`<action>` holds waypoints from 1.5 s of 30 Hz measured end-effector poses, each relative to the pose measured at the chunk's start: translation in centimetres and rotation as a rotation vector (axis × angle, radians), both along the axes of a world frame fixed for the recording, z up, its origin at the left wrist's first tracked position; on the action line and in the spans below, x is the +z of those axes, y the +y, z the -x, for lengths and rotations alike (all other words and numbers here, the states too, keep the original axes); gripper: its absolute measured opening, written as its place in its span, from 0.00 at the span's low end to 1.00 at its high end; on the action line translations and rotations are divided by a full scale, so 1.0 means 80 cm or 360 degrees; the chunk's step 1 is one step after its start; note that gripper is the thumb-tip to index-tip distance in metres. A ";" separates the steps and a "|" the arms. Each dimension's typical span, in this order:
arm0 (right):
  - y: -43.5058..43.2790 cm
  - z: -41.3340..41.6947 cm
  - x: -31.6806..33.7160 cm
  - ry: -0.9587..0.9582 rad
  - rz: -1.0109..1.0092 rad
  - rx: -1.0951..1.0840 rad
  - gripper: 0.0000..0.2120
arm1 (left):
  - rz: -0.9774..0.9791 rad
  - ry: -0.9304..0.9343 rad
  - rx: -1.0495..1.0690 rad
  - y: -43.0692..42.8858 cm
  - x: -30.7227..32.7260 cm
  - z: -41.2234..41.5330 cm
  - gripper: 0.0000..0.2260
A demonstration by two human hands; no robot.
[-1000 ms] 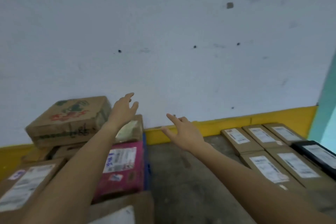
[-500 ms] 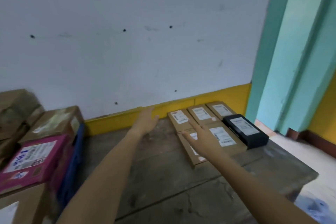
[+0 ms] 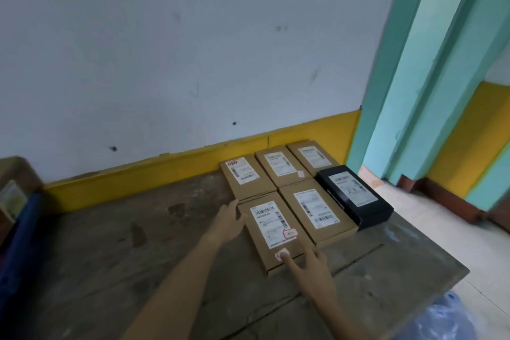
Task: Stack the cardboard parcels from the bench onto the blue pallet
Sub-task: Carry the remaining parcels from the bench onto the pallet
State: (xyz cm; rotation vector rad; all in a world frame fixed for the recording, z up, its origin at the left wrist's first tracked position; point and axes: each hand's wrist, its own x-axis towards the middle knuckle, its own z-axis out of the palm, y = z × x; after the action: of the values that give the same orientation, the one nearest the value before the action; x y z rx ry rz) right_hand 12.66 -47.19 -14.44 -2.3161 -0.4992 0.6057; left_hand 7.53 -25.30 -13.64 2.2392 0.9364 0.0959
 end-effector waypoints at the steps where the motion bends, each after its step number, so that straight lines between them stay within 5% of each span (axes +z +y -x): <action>1: 0.005 -0.005 -0.006 0.0010 0.0009 -0.0043 0.35 | 0.0036 -0.0011 -0.0007 0.006 -0.006 -0.007 0.27; 12: 0.031 -0.018 -0.036 0.0010 0.0151 -0.0231 0.36 | 0.0182 0.0013 0.0004 0.032 -0.058 -0.046 0.27; 30: 0.030 0.013 -0.013 0.0160 -0.0151 -0.0319 0.37 | 0.0407 -0.0269 0.0179 0.017 -0.049 -0.033 0.26; 45: -0.035 0.094 0.067 0.0066 -0.0506 -0.0047 0.37 | 0.0196 -0.0584 0.0279 -0.050 0.074 0.072 0.27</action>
State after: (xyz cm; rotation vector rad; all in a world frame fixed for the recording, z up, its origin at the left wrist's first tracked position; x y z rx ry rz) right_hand 5.12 -50.01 -9.06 -2.0030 -0.5019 0.5184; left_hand 1.79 -29.28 -7.73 1.9355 0.9052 0.4978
